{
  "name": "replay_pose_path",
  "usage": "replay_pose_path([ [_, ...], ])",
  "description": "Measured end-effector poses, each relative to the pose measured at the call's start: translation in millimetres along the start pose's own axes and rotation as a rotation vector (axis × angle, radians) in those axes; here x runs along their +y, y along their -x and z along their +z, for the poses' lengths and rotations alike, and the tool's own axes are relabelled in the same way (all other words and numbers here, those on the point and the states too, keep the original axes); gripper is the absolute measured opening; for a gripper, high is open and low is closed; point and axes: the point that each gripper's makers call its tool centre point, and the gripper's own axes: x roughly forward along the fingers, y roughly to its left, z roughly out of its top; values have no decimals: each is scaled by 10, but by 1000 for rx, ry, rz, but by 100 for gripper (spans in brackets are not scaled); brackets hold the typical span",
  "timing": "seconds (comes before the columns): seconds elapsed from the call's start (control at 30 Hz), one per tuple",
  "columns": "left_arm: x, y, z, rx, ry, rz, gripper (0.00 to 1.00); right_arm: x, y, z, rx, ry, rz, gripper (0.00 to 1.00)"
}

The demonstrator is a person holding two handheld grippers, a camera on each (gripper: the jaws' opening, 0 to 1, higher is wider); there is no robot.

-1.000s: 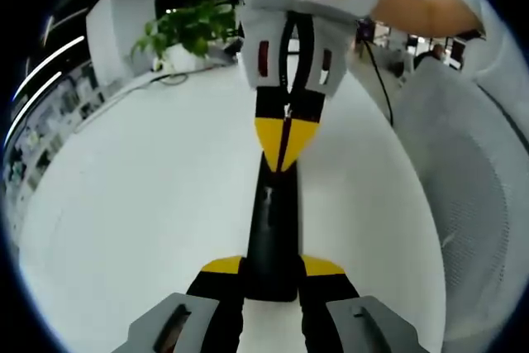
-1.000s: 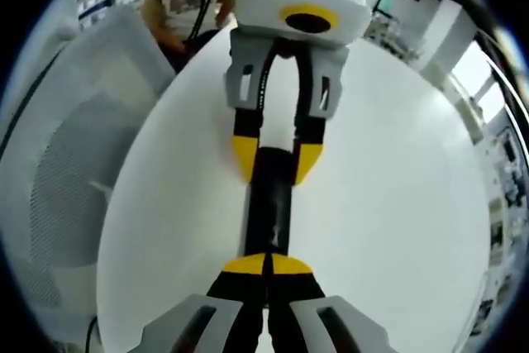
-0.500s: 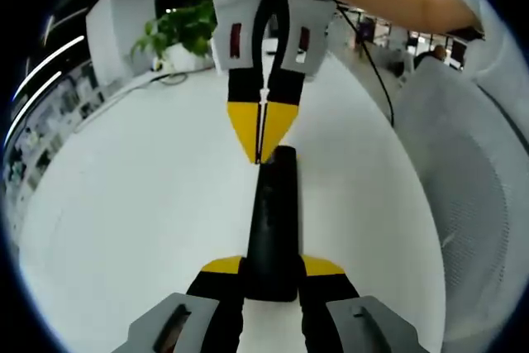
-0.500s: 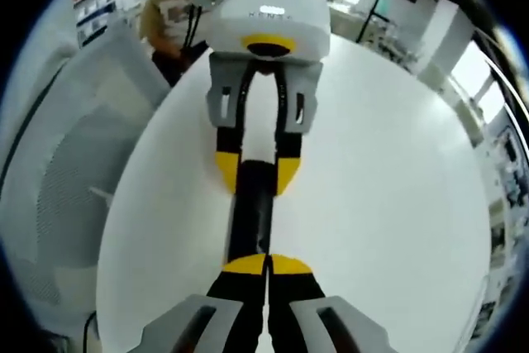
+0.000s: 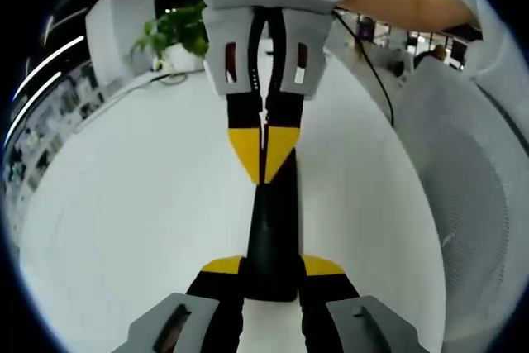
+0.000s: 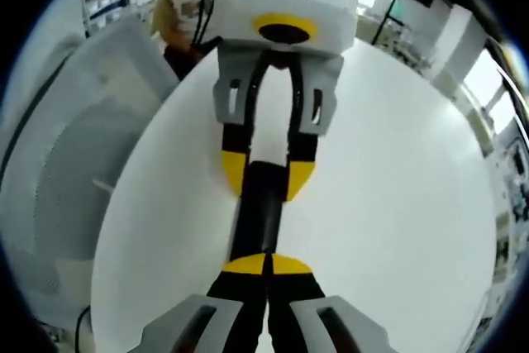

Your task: Press the specified remote control buttons in sequence, fully releasing each button before pressing the next.

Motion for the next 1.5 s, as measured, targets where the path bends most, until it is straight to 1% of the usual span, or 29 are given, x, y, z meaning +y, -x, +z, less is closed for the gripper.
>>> replay_pose_path([
  [0.5, 0, 1, 5, -8, 1, 0, 24, -13, -75, 17, 2, 14, 19, 0],
  [0.73, 4, 3, 4, -9, 1, 2, 24, 9, -110, -21, 17, 19, 33, 0],
  [0.77, 5, 3, 4, -10, 2, 2, 24, 7, -112, -11, 11, 20, 32, 0],
  [1.03, 1, 5, 3, -17, 3, 4, 24, 7, -117, -13, 14, 4, 42, 0],
  [1.23, 4, 8, 0, -24, 8, 8, 24, 9, -121, -15, 26, 8, 49, 0],
  [1.5, -1, 6, 1, -19, 6, 5, 24, 10, -129, -18, 61, 8, 58, 0],
])
